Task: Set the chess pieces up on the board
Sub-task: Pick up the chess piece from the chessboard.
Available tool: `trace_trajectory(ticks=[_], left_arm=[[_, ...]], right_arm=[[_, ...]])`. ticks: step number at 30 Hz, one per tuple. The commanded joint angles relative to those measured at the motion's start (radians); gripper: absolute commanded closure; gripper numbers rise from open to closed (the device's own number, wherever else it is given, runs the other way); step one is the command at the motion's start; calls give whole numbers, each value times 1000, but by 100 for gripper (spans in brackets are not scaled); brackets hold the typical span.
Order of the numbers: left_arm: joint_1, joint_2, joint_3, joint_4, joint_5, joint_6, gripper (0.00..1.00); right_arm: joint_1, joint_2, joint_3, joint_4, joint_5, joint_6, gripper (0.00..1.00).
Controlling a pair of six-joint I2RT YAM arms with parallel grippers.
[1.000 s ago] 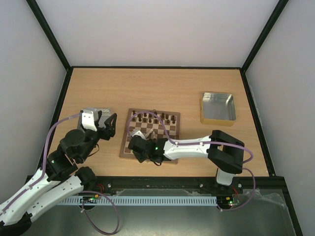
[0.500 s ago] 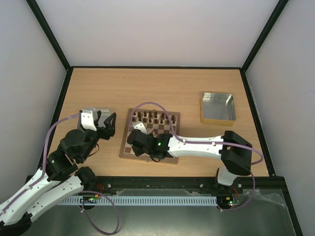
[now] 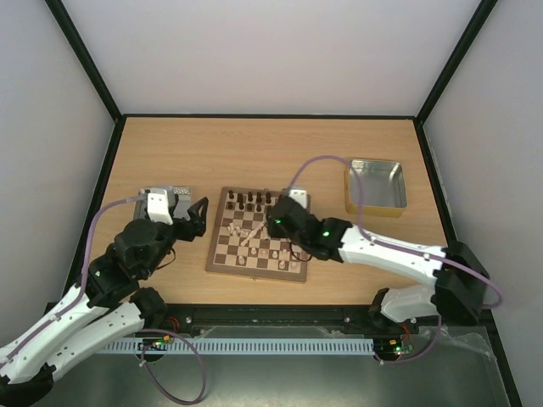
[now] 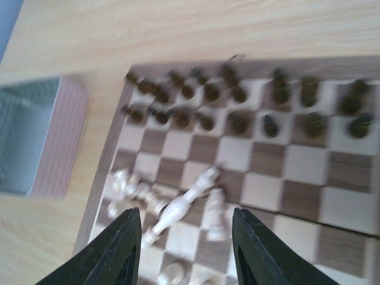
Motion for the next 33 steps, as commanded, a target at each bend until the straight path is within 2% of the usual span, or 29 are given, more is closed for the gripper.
trace_trajectory(ticks=[1,4,13,15,20,22,24,33], left_arm=[[0,56,-22,-9,64,-46,10],[1,100,-33,12,123,-45,1],[35,264,-43,27,284,-87,1],[45,326,-40,16,323,-120,12],[97,508,-14,-80,378,-150,49],[126,573,-3,-103,391,-142,59],[135,624,4,-95,419,-137,60],[137,775,62,-23,482,-138,55]], right_arm=[[-101,-132,-105,66,54,136,59],[-148,-196,-155,83,61,155,57],[-162,-195,-175,91,23,132,56],[-163,-190,-184,102,18,133,56],[-164,-174,-191,125,2,127,56],[-164,-163,-195,135,-8,123,56],[-165,-153,-198,144,-21,117,57],[-164,-133,-225,186,-62,109,57]])
